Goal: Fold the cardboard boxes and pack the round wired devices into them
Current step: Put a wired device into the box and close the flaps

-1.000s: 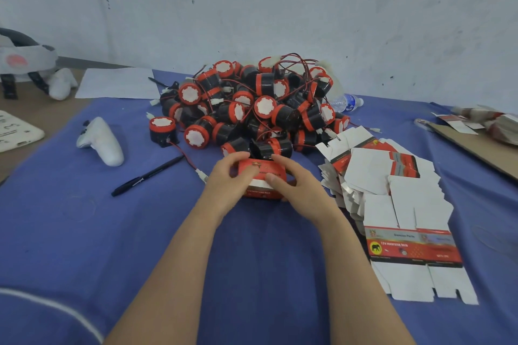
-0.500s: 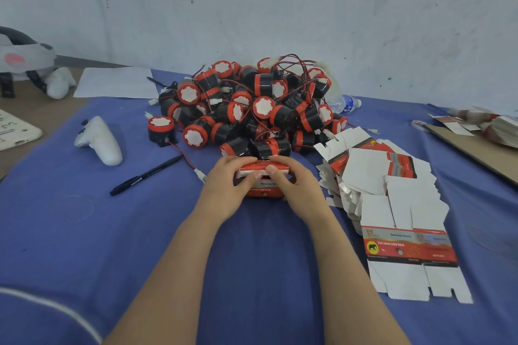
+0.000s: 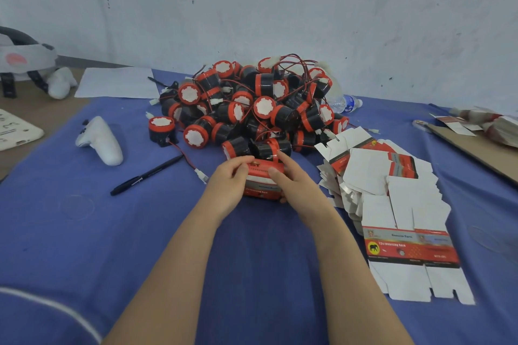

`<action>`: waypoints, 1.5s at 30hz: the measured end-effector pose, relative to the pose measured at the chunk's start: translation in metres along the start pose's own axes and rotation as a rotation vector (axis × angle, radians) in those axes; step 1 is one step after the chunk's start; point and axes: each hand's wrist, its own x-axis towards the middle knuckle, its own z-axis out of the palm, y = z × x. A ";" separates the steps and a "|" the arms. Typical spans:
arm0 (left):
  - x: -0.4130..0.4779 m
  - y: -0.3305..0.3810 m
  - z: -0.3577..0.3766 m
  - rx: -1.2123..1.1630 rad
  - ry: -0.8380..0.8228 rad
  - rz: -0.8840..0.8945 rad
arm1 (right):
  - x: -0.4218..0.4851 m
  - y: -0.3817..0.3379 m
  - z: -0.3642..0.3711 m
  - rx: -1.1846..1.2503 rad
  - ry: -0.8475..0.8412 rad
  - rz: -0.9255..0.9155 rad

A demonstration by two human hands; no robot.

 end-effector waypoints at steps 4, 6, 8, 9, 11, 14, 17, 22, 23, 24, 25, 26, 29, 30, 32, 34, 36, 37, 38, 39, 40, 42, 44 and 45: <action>0.002 -0.003 -0.001 -0.041 -0.005 -0.047 | 0.001 0.000 0.000 0.008 -0.011 0.065; 0.004 -0.004 -0.003 -0.027 -0.021 -0.095 | 0.001 0.000 0.000 0.001 -0.020 0.060; 0.005 -0.004 -0.003 0.024 -0.040 -0.123 | 0.001 -0.001 0.001 0.000 -0.019 0.059; 0.004 -0.004 -0.002 0.035 -0.045 -0.129 | 0.001 -0.002 0.002 -0.004 -0.017 0.058; 0.004 -0.003 -0.001 0.036 -0.047 -0.131 | 0.001 -0.003 0.002 -0.005 -0.013 0.056; 0.004 -0.002 0.002 0.025 -0.030 -0.135 | -0.002 -0.003 0.003 0.012 0.013 0.023; 0.001 0.004 0.002 -0.112 0.007 -0.144 | -0.006 -0.007 0.009 0.077 0.074 -0.052; -0.012 0.033 0.011 -0.267 0.050 -0.006 | -0.018 -0.024 0.001 0.157 0.229 -0.183; -0.015 0.043 0.019 -0.275 0.037 0.029 | -0.026 -0.028 -0.008 0.180 0.269 -0.193; -0.018 0.056 0.031 -0.284 0.015 0.063 | -0.035 -0.032 -0.022 0.217 0.312 -0.194; -0.022 0.071 0.046 -0.294 -0.018 0.101 | -0.047 -0.037 -0.039 0.249 0.368 -0.189; -0.027 0.088 0.066 -0.312 -0.061 0.139 | -0.061 -0.041 -0.060 0.268 0.449 -0.185; -0.057 0.145 0.149 -0.452 -0.220 0.186 | -0.123 -0.055 -0.140 0.401 0.748 -0.209; -0.073 0.164 0.182 -0.499 -0.271 0.187 | -0.149 -0.059 -0.169 0.413 0.854 -0.211; -0.116 0.198 0.249 -0.512 -0.398 0.199 | -0.209 -0.064 -0.223 0.342 1.094 -0.181; -0.172 0.227 0.308 -0.493 -0.625 0.209 | -0.274 -0.062 -0.269 0.182 1.363 -0.099; -0.232 0.245 0.350 -0.389 -0.900 0.220 | -0.339 -0.056 -0.300 -0.007 1.619 0.091; -0.258 0.250 0.364 -0.301 -1.005 0.268 | -0.368 -0.053 -0.310 -0.104 1.719 0.208; -0.280 0.255 0.374 -0.233 -1.090 0.320 | -0.391 -0.051 -0.316 -0.198 1.792 0.319; -0.297 0.258 0.383 -0.216 -1.163 0.345 | -0.408 -0.050 -0.319 -0.285 1.843 0.401; -0.309 0.262 0.386 -0.226 -1.225 0.340 | -0.419 -0.051 -0.319 -0.354 1.875 0.434; -0.316 0.268 0.388 -0.275 -1.215 0.322 | -0.420 -0.053 -0.315 -0.458 1.879 0.322; -0.301 0.269 0.382 -0.331 -1.063 0.306 | -0.401 -0.055 -0.302 -0.429 1.760 0.054; -0.289 0.267 0.376 -0.382 -0.968 0.265 | -0.386 -0.056 -0.293 -0.358 1.665 -0.058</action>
